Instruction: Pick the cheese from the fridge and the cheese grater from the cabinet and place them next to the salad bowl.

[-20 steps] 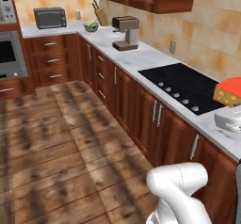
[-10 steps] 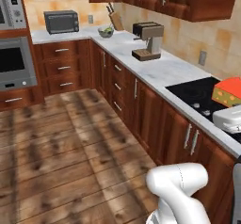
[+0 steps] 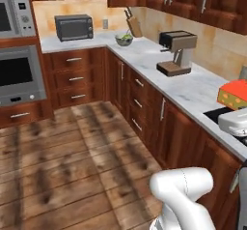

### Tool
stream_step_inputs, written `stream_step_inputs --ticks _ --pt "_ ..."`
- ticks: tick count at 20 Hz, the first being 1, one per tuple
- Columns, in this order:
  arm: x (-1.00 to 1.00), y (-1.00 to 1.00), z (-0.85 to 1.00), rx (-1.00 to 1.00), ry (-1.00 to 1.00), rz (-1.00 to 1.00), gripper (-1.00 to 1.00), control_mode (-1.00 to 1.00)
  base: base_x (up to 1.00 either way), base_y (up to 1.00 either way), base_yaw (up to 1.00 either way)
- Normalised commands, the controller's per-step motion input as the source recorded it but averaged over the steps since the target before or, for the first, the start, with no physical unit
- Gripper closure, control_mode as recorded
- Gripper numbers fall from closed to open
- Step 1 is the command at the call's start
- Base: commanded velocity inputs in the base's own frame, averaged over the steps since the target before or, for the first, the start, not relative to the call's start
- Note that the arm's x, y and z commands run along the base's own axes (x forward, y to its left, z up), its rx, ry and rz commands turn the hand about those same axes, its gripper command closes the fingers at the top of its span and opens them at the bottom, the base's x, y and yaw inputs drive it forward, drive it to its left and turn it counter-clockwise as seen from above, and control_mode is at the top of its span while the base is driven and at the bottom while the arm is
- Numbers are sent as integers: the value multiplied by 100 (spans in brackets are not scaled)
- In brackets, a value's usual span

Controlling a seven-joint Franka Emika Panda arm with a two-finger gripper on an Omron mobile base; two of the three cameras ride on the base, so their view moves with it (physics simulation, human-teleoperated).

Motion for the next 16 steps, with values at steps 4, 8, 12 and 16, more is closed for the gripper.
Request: stream_step_inputs --ticks 4,8,12,16 --pt "0 0 0 0 0 0 100 100 100 3 7" --pt "0 0 0 0 0 0 100 100 100 0 5" --pt "0 0 0 0 0 0 100 100 100 0 3" --pt "0 0 0 0 0 0 100 100 100 2 0"
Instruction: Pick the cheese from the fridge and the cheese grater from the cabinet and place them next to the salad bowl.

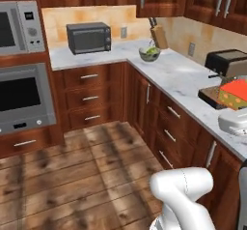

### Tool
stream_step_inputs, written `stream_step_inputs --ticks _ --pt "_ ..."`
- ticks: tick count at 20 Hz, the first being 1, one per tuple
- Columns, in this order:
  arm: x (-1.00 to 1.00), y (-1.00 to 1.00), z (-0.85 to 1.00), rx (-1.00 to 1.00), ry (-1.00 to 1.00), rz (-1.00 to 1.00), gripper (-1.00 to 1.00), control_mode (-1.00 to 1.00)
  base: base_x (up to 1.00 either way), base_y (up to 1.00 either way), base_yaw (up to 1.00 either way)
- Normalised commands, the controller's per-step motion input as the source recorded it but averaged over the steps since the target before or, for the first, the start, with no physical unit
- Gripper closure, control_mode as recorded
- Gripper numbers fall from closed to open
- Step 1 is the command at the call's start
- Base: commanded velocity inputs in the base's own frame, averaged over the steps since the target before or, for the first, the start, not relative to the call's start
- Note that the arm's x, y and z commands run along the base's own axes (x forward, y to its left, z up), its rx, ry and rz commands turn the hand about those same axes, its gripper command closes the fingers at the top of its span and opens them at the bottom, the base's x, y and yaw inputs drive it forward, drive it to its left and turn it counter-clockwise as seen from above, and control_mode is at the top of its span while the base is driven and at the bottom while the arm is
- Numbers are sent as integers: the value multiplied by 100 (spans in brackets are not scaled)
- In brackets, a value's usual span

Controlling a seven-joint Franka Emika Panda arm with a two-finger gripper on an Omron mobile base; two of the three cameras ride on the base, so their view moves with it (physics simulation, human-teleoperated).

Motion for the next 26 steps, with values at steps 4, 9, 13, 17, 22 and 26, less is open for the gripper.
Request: stream_step_inputs --ticks 4,9,13,17,22,26 --pt "0 0 0 0 0 0 100 100 100 6 -2" --pt "0 0 0 0 0 0 100 100 100 30 -33" --pt "0 0 0 0 0 0 100 100 100 54 -48" --pt "0 0 0 0 0 0 100 100 57 99 -51" --pt "0 0 0 0 0 0 100 100 14 99 -53" --pt "0 0 0 0 0 0 100 100 8 78 -52"
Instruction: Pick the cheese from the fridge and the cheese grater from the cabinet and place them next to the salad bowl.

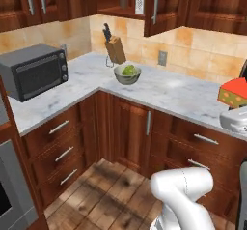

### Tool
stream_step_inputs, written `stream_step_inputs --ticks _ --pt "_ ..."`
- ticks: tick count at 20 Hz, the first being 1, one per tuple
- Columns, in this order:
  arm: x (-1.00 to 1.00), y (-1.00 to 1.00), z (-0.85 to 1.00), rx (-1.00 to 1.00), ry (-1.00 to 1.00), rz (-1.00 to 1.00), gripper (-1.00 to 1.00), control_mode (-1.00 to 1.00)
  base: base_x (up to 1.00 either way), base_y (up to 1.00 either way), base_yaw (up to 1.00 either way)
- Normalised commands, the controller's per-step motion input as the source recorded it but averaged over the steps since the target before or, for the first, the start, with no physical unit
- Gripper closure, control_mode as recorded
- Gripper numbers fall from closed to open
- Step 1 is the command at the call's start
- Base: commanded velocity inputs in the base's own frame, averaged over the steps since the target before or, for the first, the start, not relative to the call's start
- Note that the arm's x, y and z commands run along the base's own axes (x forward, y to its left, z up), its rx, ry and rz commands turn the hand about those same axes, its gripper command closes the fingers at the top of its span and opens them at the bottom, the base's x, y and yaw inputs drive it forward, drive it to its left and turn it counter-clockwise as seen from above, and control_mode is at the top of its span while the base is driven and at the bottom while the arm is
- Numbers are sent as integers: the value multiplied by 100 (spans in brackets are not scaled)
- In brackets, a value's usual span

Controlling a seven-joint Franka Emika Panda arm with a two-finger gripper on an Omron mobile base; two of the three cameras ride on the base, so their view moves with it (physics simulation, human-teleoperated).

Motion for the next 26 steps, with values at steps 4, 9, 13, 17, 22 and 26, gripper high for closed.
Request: stream_step_inputs --ticks 4,9,13,17,22,26 --pt "0 0 0 0 0 0 100 100 10 86 -40" --pt "0 0 0 0 0 0 100 100 46 56 5" --pt "0 0 0 0 0 0 100 100 72 -8 27" --pt "0 0 0 0 0 0 100 100 100 -41 23" --pt "0 0 0 0 0 0 100 100 88 -3 24" --pt "0 0 0 0 0 0 100 100 -92 72 7"
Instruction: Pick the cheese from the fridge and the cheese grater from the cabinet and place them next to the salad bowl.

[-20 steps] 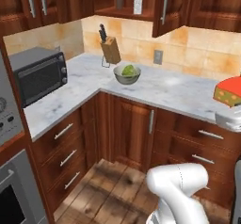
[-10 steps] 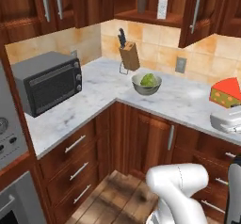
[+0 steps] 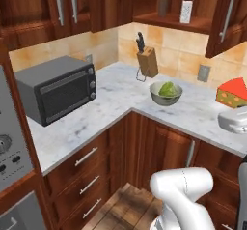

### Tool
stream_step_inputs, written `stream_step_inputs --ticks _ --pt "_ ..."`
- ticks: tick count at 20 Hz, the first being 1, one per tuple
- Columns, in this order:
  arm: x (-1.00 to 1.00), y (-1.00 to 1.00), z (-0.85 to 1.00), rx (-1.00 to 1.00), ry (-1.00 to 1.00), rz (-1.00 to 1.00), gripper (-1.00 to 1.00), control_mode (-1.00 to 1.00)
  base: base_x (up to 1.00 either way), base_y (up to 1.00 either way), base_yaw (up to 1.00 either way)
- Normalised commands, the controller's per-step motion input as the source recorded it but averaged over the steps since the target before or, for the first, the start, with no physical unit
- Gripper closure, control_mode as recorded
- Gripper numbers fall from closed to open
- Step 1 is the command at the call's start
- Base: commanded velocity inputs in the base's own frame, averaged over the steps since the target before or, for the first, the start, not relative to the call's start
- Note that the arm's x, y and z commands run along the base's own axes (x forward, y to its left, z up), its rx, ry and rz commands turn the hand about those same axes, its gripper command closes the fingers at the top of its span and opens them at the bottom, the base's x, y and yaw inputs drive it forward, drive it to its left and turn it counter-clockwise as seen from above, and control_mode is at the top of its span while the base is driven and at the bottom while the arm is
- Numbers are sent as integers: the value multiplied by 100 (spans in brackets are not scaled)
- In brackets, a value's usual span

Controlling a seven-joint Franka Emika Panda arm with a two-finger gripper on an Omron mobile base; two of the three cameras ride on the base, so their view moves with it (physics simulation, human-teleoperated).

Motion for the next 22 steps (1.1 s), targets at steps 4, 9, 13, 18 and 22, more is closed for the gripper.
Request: stream_step_inputs --ticks 4,9,13,18,22 --pt "0 0 0 0 0 0 100 100 -20 -8 0" --pt "0 0 0 0 0 0 100 100 44 39 -27" --pt "0 0 0 0 0 0 100 100 64 94 -8" --pt "0 0 0 0 0 0 100 100 96 11 32" --pt "0 0 0 0 0 0 100 100 100 -24 40"
